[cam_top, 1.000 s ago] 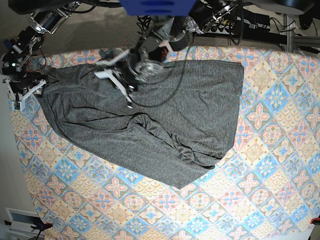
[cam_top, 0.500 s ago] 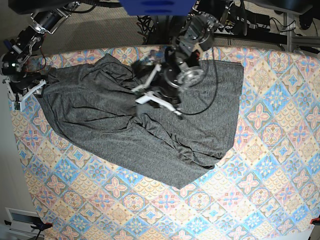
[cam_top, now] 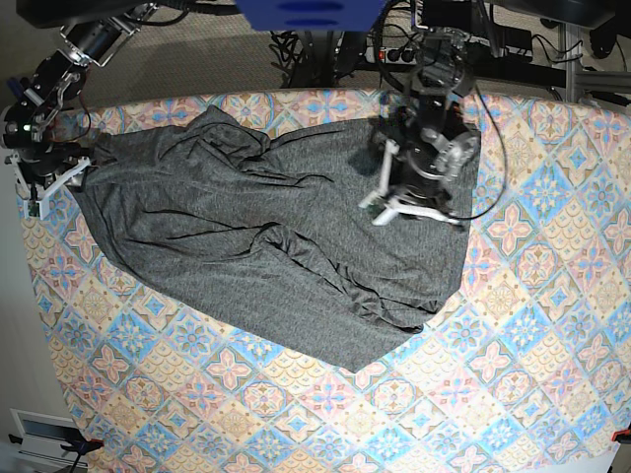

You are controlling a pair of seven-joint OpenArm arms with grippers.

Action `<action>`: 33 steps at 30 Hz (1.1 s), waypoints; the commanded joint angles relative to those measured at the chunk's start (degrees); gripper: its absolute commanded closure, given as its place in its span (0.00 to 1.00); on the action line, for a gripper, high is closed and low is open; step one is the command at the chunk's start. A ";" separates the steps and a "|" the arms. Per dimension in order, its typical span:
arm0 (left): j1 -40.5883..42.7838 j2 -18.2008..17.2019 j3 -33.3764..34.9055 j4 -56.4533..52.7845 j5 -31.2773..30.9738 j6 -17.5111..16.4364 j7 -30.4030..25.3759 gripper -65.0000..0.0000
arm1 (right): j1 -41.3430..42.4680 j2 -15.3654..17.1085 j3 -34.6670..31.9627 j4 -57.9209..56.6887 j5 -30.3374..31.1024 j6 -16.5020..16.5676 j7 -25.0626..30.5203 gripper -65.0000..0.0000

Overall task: Layout the t-shirt on the table in an organized manner, then fold the t-shirt properly
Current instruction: 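Move the left gripper back inward over the shirt's middle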

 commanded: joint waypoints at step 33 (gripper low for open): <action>0.66 2.09 -10.25 0.30 -4.73 0.49 -6.35 0.75 | 0.31 1.12 0.24 0.86 0.63 0.17 0.86 0.49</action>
